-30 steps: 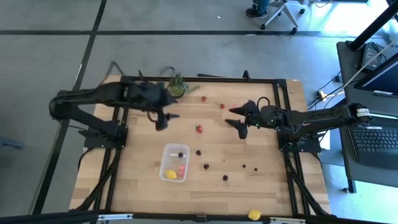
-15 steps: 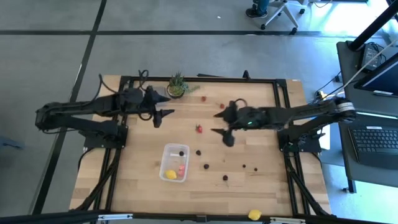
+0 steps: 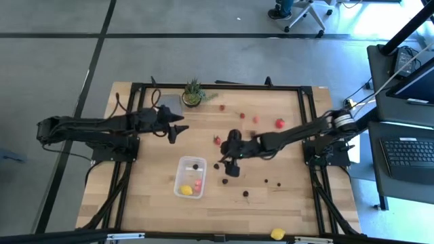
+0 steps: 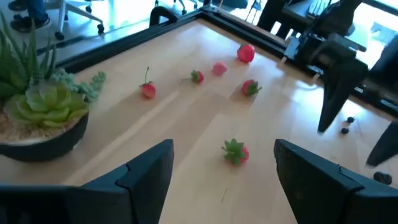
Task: Pick and placing Produce into tupperware
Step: Put the blackberry into the transparent bin
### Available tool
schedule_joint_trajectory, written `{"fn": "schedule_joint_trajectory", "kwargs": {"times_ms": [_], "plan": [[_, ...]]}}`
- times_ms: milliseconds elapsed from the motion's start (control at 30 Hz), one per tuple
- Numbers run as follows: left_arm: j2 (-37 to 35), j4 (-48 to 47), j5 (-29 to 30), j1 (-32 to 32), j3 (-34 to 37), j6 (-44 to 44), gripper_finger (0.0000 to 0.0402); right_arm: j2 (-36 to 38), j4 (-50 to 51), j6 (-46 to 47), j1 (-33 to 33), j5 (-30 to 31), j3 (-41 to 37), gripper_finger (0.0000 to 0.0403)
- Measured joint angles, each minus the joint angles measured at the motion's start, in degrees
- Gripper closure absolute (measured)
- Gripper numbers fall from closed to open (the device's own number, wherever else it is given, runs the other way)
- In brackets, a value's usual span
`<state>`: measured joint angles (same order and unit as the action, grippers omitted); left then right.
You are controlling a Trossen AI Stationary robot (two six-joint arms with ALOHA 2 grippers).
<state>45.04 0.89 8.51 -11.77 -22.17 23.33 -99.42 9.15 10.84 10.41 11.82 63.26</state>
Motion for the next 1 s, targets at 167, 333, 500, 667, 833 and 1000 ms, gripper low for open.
{"fn": "schedule_joint_trajectory", "kwargs": {"times_ms": [167,333,500,667,833,1000], "plan": [[0.02,0.63,0.00,0.04,0.92,1.16,0.0139,-5.77,-3.17,2.16,1.12,0.06,0.02,0.0100],[0.02,0.77,0.00,0.04,0.92,1.16,0.0135,-10.11,-6.03,3.41,1.30,0.02,0.02,0.0100],[0.02,1.03,0.00,0.04,0.92,1.16,0.0139,-12.58,-6.78,5.42,1.82,0.09,0.02,0.0100],[0.04,1.05,0.00,0.04,0.92,0.55,0.0140,-13.79,-8.59,5.37,2.12,0.04,0.04,0.0100],[0.04,1.24,0.00,0.04,0.92,0.53,0.0140,-15.00,-8.77,5.43,2.03,0.12,0.02,0.0122],[0.04,1.26,0.00,0.04,0.92,0.50,0.0140,-15.45,-9.44,5.32,2.08,0.08,0.02,0.0166]]}}
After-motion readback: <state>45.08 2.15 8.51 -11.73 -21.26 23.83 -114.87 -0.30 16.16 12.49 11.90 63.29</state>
